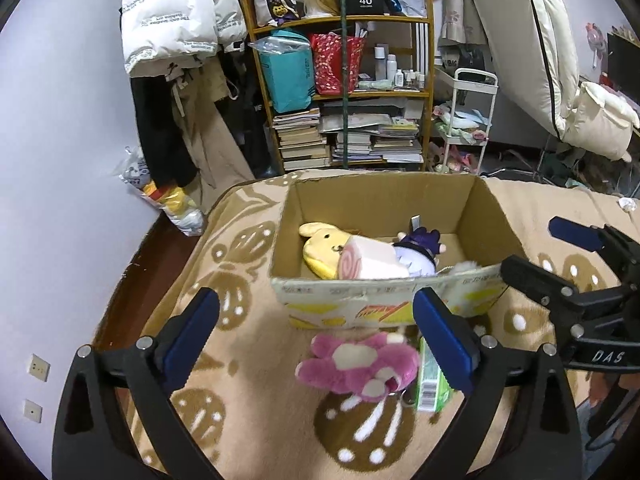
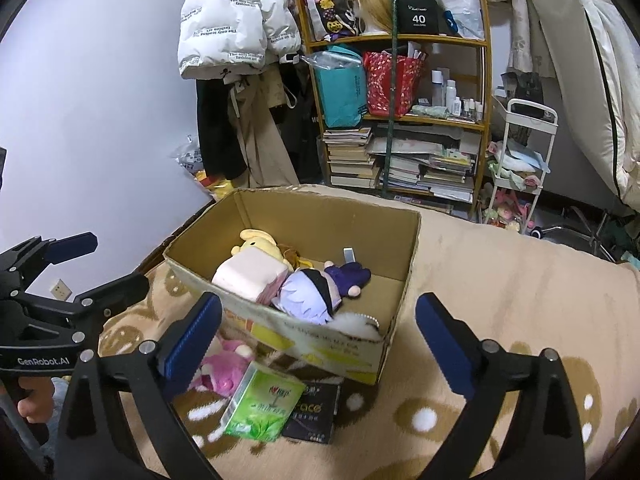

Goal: Organize soft objects
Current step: 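Withdraw both open grippers from the box toward the remaining items, then move the left gripper to the pink bear plush while the right approaches the green tissue pack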

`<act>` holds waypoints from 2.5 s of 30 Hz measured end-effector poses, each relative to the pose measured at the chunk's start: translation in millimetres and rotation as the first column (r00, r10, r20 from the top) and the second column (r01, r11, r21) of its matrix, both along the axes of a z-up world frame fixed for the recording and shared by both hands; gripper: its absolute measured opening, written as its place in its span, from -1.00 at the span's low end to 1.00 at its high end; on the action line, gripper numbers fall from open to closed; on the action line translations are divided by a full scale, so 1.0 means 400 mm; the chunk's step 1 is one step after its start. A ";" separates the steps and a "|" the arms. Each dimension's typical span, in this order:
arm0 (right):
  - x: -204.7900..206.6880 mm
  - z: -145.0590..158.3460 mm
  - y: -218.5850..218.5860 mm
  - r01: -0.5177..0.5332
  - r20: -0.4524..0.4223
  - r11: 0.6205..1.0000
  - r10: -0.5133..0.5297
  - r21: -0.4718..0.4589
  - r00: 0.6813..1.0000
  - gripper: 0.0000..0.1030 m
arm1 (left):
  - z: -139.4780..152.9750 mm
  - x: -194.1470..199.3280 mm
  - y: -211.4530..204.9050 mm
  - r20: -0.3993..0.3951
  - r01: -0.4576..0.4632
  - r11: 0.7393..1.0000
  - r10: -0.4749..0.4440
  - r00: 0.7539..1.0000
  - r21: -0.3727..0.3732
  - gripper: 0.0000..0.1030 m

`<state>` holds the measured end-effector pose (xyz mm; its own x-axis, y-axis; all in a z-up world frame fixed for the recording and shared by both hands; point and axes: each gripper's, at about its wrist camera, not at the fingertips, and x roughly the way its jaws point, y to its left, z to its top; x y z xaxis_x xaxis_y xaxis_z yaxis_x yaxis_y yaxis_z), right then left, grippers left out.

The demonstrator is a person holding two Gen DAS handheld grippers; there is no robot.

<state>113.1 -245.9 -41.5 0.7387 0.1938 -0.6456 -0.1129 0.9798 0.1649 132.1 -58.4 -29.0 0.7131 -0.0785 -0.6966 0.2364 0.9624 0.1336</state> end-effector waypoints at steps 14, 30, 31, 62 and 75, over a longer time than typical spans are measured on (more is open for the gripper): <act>-0.078 0.020 0.006 0.015 -0.004 1.000 -0.015 -0.007 1.000 0.98 | 0.020 -0.074 0.067 0.005 -0.042 0.999 0.042 0.999 -0.032 0.91; -0.073 -0.029 0.055 -0.010 -0.050 0.998 0.006 -0.066 0.999 0.98 | -0.035 -0.035 0.075 -0.027 -0.064 0.997 0.063 0.998 -0.047 0.91; -0.069 -0.032 0.056 -0.011 -0.054 0.998 0.007 -0.069 0.999 0.98 | -0.039 -0.029 0.077 -0.033 -0.066 0.996 0.065 0.997 -0.051 0.91; 0.020 -0.193 0.107 -0.057 -0.248 0.995 0.036 -0.080 0.968 0.98 | -0.194 0.075 0.015 -0.203 -0.012 0.998 -0.002 0.979 -0.064 0.91; 0.020 -0.260 0.152 -0.127 -0.321 0.986 0.086 -0.111 0.943 0.98 | -0.260 0.082 -0.020 -0.287 0.038 0.998 -0.050 0.957 -0.047 0.91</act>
